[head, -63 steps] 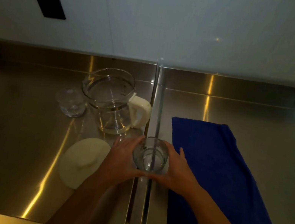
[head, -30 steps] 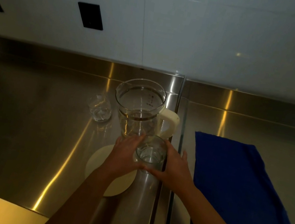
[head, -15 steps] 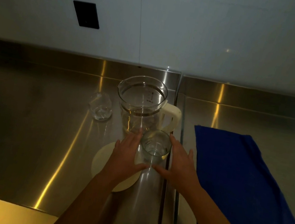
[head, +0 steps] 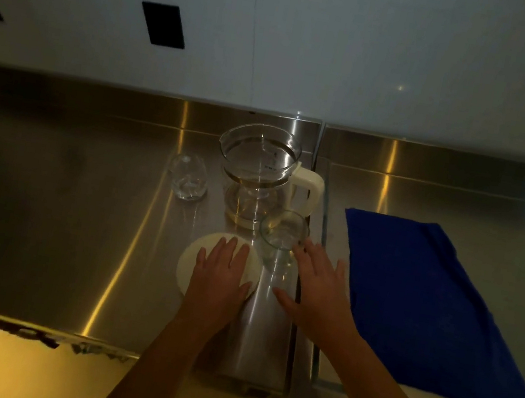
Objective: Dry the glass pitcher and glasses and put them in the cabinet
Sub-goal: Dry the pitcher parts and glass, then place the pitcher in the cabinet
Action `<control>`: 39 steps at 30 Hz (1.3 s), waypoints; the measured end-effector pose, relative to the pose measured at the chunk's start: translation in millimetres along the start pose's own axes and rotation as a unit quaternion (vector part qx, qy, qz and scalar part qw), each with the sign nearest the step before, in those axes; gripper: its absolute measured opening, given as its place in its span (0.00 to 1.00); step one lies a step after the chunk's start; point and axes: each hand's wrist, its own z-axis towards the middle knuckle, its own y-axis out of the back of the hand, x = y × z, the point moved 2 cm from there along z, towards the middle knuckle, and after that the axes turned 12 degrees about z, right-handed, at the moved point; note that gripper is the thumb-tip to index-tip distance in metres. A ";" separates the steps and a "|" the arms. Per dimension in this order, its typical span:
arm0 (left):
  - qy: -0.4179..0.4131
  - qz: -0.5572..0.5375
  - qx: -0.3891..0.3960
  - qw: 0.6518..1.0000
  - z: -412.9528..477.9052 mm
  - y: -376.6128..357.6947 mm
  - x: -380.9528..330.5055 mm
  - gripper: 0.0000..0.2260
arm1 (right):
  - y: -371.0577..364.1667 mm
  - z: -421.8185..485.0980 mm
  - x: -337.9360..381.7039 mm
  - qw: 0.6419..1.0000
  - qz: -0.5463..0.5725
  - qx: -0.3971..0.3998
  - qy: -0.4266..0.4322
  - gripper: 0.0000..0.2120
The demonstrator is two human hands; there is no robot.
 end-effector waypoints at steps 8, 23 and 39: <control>0.062 -0.029 0.016 0.998 -52.9 -15.6 -6.8 0.25 | -17.1 -29.6 10.1 0.998 0.033 0.035 0.040 0.33; 0.042 -0.052 -0.009 0.998 -53.5 -22.3 16.2 0.23 | -39.6 -28.5 39.7 0.996 0.038 0.022 0.077 0.29; -0.150 -0.040 -0.034 0.987 17.8 -63.5 70.3 0.23 | -93.1 15.1 72.7 0.998 -0.051 -0.048 -0.007 0.23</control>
